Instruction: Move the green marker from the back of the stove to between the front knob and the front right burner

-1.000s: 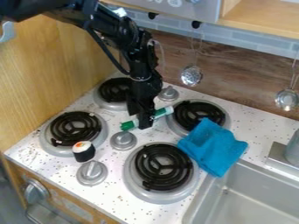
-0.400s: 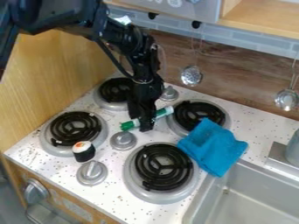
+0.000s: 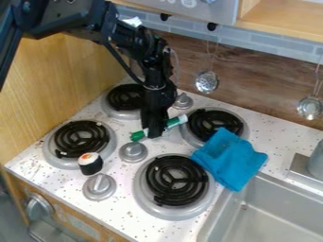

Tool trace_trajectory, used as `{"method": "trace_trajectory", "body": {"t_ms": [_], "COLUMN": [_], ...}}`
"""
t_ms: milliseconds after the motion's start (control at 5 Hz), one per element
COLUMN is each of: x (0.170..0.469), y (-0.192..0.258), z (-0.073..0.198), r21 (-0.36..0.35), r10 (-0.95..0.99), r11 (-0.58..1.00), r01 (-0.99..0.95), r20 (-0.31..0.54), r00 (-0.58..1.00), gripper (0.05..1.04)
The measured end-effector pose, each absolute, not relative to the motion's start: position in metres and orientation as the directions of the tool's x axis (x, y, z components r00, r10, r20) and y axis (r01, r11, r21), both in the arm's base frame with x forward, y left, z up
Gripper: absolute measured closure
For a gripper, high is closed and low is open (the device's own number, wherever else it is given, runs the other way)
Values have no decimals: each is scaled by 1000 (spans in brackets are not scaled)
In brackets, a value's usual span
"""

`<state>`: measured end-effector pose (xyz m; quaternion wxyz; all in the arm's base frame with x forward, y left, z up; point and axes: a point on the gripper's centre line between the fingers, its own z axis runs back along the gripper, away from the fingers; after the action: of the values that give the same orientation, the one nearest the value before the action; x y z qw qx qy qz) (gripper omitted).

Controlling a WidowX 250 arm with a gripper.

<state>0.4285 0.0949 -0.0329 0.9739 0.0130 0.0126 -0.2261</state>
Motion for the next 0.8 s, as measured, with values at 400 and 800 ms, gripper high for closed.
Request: {"method": "trace_trajectory", "body": {"t_ms": [400, 800], "x": [418, 393], "y": [92, 80], "z": [-28, 11], "r21": [39, 50], "r10": [-443, -397], "r11": [896, 918], "r01": [443, 394], "r20": [3, 115], "r00": [896, 911], "gripper": [716, 716]}}
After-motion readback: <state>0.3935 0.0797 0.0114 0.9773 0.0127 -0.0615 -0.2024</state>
